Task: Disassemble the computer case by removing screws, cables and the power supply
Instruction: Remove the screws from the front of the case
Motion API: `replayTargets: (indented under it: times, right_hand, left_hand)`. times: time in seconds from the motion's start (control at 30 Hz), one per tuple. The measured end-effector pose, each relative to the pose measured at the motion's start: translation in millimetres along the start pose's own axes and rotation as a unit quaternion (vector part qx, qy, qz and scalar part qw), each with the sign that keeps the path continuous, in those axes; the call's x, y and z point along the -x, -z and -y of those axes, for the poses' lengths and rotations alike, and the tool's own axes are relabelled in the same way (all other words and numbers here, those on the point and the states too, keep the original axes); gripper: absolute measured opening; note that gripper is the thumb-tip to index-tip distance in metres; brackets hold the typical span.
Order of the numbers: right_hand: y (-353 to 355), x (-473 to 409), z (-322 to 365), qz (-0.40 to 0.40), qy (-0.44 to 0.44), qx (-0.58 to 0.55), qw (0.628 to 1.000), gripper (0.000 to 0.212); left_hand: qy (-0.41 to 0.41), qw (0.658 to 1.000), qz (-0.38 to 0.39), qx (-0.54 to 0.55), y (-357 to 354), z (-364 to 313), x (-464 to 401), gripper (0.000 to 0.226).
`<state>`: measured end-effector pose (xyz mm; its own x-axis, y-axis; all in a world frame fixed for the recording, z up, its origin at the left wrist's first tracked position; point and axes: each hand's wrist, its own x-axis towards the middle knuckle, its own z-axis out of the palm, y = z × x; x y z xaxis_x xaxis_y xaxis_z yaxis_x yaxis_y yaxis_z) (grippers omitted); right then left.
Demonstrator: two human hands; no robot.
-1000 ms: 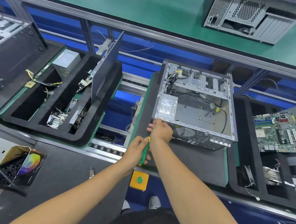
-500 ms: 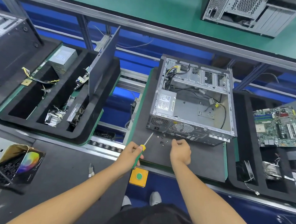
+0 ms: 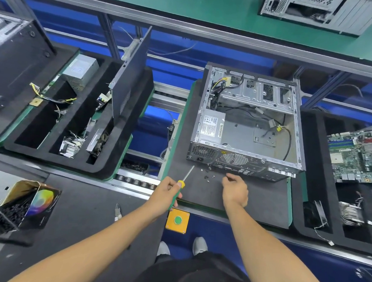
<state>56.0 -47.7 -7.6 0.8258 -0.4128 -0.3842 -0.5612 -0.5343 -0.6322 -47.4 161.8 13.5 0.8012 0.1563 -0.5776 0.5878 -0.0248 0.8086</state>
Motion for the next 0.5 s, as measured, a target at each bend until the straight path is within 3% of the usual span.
replayTargets:
  times: [0.1, 0.23, 0.37, 0.5]
  right_hand:
    - [0, 4, -8, -0.045, 0.009, -0.092, 0.995, 0.015]
    - [5, 6, -10, -0.061, 0.238, -0.022, 0.969, 0.022]
    - [2, 5, 16, -0.047, 0.509, 0.049, 0.858, 0.023]
    - [-1, 9, 56, -0.113, 0.602, 0.026, 0.790, 0.036]
  left_hand:
    - [-0.007, 1.000, -0.010, 0.014, -3, 1, -1, 0.033]
    - [-0.047, 0.999, -0.012, 0.024, -7, 2, -2, 0.018]
    - [-0.084, 0.996, -0.008, 0.023, -10, 5, -8, 0.024]
    - [-0.067, 0.997, -0.038, -0.007, -15, 16, -20, 0.026]
